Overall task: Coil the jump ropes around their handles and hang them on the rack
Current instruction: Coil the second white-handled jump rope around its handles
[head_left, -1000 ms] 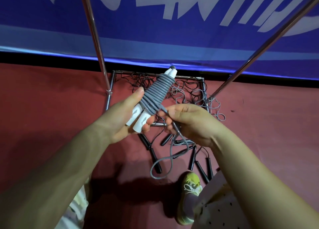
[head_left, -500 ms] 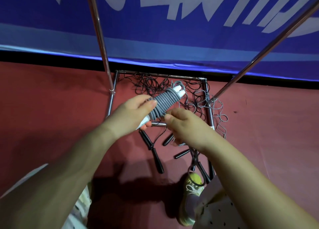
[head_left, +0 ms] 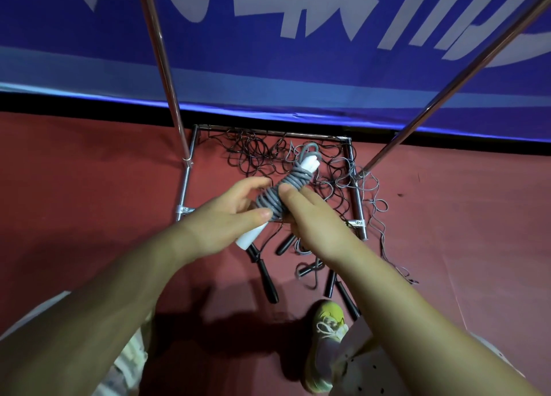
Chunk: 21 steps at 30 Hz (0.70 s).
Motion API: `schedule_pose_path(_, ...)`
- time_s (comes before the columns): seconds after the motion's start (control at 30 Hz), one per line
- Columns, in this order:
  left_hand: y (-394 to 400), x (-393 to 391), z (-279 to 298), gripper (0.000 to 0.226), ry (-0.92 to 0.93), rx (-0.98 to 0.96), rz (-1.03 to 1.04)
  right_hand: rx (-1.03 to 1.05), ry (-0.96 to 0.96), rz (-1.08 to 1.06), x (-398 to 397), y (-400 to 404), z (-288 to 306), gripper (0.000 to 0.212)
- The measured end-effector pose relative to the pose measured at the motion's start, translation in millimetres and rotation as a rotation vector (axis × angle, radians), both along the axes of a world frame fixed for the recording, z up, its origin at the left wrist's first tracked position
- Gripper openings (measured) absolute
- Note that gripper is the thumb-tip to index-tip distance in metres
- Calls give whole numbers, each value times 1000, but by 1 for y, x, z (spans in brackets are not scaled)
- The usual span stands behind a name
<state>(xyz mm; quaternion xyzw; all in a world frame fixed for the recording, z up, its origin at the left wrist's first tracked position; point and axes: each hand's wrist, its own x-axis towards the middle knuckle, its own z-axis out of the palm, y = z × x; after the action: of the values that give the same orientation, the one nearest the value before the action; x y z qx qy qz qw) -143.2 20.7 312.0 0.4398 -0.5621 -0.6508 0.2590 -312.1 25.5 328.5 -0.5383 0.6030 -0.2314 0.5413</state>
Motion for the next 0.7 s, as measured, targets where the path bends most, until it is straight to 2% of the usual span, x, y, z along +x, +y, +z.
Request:
schedule_pose_path(0.1,-4,1,1,44,0,-61,-3,-4,-50,85,-5,-1,5,30)
schedule_pose_path(0.23,-6,5,-3,57,-95,-131,57,27,-39,219,-12,-4,8,33)
schedule_pose_path(0.33,-6,5,-5,57,-165,-206,72,18,-18,248,-14,-4,6,39)
schedule_pose_path(0.4,-6,4,-3,55,-278,-315,103,8,58,270,-16,-3,6,37)
schedule_pose_path(0.47,-5,4,-3,59,-455,-435,136,-5,132,259,-13,-2,8,46)
schedule_pose_path(0.53,-5,4,-4,64,-533,-498,152,-33,119,232,-9,-1,4,52)
schedule_pose_path(0.63,-7,6,-3,58,-452,-413,142,-43,47,174,-4,-1,-4,53)
schedule_pose_path(0.7,-11,11,2,49,-224,-180,116,-59,16,167,-5,-2,-5,49)
